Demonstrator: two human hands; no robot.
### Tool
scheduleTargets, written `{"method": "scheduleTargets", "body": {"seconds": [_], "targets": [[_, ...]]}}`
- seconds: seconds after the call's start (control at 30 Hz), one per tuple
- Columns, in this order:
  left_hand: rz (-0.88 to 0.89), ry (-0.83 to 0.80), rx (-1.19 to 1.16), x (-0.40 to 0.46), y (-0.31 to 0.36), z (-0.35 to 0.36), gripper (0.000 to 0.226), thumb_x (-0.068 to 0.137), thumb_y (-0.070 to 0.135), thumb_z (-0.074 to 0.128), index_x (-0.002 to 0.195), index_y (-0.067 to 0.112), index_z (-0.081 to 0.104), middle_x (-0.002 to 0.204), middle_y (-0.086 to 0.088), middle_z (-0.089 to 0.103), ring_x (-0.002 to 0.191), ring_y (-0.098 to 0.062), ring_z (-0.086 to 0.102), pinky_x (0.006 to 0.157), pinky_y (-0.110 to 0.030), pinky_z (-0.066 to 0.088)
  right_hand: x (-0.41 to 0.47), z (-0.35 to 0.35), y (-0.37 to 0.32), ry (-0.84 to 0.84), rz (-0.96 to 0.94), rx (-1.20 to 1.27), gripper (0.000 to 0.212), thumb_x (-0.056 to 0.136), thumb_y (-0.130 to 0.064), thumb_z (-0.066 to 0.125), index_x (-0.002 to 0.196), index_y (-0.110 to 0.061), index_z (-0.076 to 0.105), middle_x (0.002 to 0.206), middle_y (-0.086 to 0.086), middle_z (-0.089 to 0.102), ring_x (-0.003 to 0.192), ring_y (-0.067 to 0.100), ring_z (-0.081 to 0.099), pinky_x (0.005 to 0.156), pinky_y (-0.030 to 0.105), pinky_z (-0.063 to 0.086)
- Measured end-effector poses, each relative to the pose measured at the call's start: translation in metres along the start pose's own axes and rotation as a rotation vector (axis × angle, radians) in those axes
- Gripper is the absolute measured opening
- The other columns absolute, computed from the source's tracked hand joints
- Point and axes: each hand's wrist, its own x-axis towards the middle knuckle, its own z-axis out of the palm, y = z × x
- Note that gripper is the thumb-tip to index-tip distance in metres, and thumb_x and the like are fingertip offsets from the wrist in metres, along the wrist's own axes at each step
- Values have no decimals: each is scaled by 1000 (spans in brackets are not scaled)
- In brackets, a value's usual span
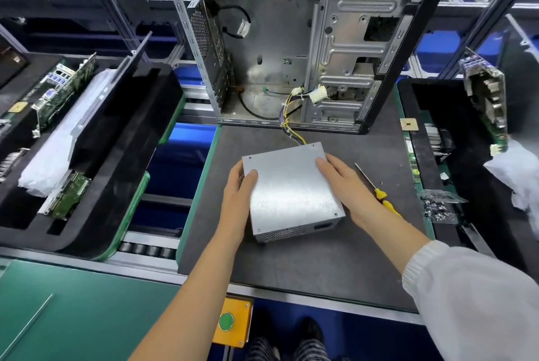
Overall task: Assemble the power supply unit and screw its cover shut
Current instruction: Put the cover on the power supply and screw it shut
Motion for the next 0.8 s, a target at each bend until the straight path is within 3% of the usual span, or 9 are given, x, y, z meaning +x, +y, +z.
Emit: {"method": "scheduleTargets", "body": {"seconds": [0.17, 0.27, 0.4, 0.57, 0.7, 0.8], "targets": [[21, 24, 15, -2, -4, -1, 26, 101, 29, 50, 125, 24, 57, 117, 5, 67, 107, -11, 64, 86, -27, 50, 4, 0, 4, 72, 14, -17, 42, 95, -38, 51, 134, -21, 47, 121, -4, 62, 103, 11, 63, 85, 30, 54], [42, 40, 72, 0, -6, -5, 27, 100, 33, 52, 124, 24, 57, 115, 7, 67, 104, -8, 64, 82, -23, 47, 5, 4, 6, 52, 37, -35, 26, 98, -39, 45, 121, -30, 52, 110, -8, 66, 86, 2, 66, 62, 16, 52], [42, 12, 102, 0, -9, -7, 29, 101, 35, 49, 127, 26, 55, 115, 12, 67, 103, -4, 63, 76, -15, 47, 5, 5, 8, 24, 70, -5, 19, 99, -40, 41, 108, -38, 58, 100, -15, 69, 85, 1, 68, 59, 14, 51], [-36, -2, -19, 0, -11, 3, 24, 99, 41, 45, 119, 36, 57, 106, 15, 70, 102, -10, 66, 83, -31, 51, 4, 4, 15, 29, 66, 29, 26, 97, -45, 43, 119, -37, 55, 108, -15, 68, 98, 4, 66, 74, 21, 52], [-84, -9, -161, -3, -9, 9, 41, 90, 46, 50, 127, 30, 58, 117, 4, 70, 109, -21, 66, 93, -43, 53, 2, 7, 19, 78, 26, 88, 25, 97, -41, 47, 114, -32, 62, 105, -13, 71, 93, 5, 68, 63, 15, 52], [-89, -23, -173, -5, -7, 7, 41, 95, 49, 47, 129, 28, 59, 122, 1, 68, 114, -22, 63, 95, -42, 52, 0, 9, 17, 103, 28, 93, 20, 97, -40, 47, 106, -34, 64, 100, -14, 72, 89, 4, 68, 59, 14, 51]]}}
